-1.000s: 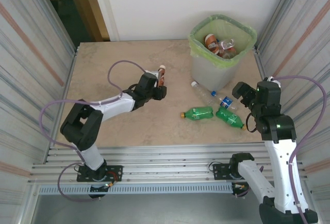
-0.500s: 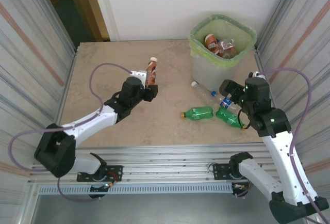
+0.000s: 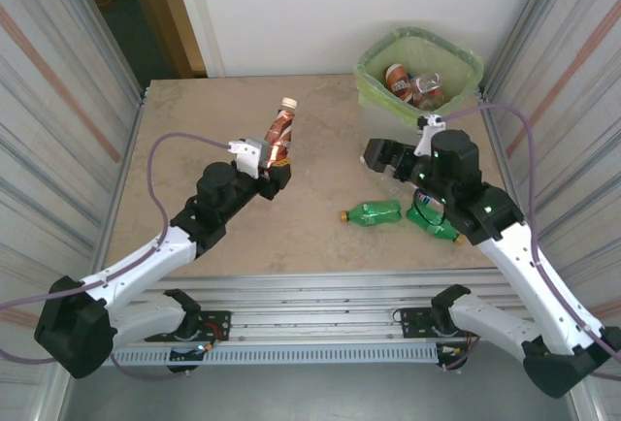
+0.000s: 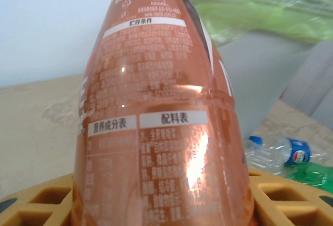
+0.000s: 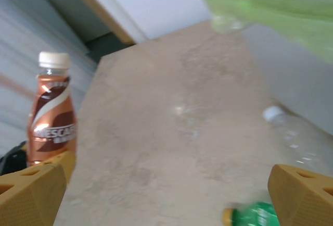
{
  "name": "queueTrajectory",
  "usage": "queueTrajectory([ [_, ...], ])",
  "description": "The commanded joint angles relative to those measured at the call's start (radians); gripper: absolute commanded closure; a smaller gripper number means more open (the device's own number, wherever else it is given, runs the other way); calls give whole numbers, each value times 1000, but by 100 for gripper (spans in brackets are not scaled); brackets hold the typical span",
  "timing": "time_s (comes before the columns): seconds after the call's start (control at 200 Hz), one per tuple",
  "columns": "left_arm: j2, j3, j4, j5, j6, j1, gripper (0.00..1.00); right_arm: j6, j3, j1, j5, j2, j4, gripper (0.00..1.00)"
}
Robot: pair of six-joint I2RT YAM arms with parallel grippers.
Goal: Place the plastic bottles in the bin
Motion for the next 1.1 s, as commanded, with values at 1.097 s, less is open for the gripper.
queueTrajectory([
  [1.097, 31, 34, 186, 224, 19, -36, 59, 70, 170, 188, -449, 477, 446, 40],
])
